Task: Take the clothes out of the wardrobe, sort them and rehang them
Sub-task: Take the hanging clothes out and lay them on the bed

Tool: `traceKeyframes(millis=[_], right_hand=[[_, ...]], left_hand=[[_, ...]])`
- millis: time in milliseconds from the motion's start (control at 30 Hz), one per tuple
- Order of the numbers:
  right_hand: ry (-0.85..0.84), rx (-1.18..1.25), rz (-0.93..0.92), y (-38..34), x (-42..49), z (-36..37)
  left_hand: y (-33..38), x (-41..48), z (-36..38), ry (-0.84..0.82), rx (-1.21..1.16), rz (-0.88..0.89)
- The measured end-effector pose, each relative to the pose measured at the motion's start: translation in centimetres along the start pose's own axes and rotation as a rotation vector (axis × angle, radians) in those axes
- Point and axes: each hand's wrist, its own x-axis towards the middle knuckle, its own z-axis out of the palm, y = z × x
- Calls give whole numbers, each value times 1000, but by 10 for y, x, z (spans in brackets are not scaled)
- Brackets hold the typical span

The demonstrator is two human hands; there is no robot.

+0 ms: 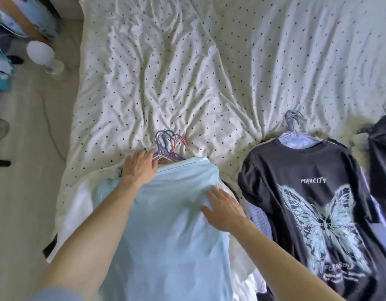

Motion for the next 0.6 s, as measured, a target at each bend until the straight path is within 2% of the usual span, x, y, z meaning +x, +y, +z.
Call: traceKeyframes(millis=[167, 267, 467, 600], right_hand=[[47, 89, 27, 22, -68, -39], [186, 168, 20, 51, -129, -64], [555, 308, 1, 148, -281, -89], [806, 335, 104, 232, -397, -80]], left_hand=[[35, -56, -41, -87, 23, -6], [84, -100, -65, -79, 32, 99], [242, -209, -121, -13, 35, 364], [372, -282, -143, 102, 49, 613]])
